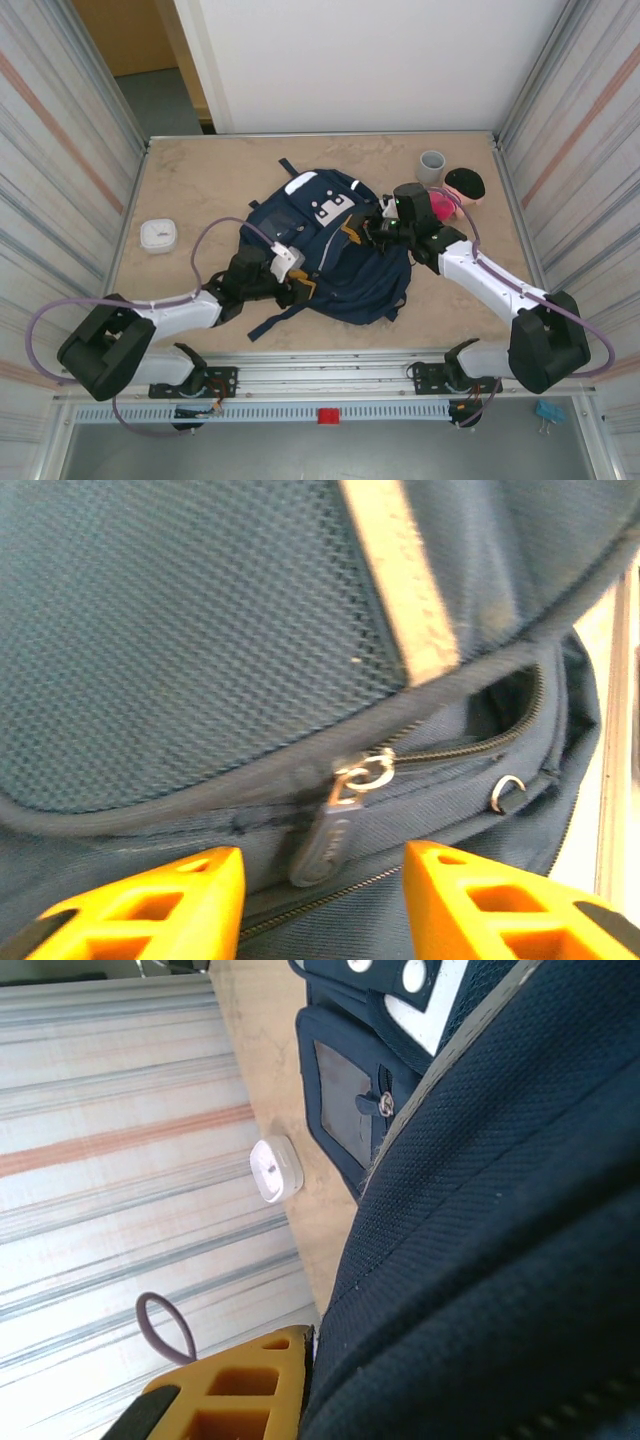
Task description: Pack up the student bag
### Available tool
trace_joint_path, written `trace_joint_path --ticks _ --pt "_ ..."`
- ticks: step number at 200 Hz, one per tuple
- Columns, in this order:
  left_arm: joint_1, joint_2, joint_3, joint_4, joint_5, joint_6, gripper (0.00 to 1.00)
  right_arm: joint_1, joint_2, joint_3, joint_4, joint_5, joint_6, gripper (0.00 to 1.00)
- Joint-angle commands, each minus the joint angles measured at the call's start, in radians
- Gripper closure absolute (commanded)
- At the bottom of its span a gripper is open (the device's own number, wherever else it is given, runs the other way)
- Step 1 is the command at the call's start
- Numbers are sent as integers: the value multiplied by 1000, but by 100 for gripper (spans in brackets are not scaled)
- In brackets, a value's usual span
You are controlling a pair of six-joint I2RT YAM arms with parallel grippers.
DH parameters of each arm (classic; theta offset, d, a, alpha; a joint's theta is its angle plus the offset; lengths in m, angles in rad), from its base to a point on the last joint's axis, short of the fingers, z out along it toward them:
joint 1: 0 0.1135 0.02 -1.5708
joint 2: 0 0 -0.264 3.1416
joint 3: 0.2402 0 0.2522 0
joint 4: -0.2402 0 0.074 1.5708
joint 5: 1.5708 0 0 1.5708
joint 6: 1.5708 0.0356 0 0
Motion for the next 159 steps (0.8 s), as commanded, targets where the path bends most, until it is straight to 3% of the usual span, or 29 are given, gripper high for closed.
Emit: trace_joint_path --ticks 1,28,68,95,128,140,159 --pt "-19 -29 16 -12 7 42 52 -7 -12 35 64 -12 4 88" --pt "-25 -23 23 -10 -5 63 60 -8 -8 41 73 -19 7 88" --pt "-29 35 68 28 77 71 70 -3 9 64 87 -32 11 88" --pt "-48 52 81 46 44 60 76 -3 9 63 84 -31 9 88" --pt "-51 55 74 48 10 48 94 -3 -3 52 70 -26 6 88" --pt "-53 48 68 46 -1 40 97 -6 -12 46 47 -19 -1 84" --pt "-53 35 60 37 -13 29 100 -4 -41 12 15 12 -5 69"
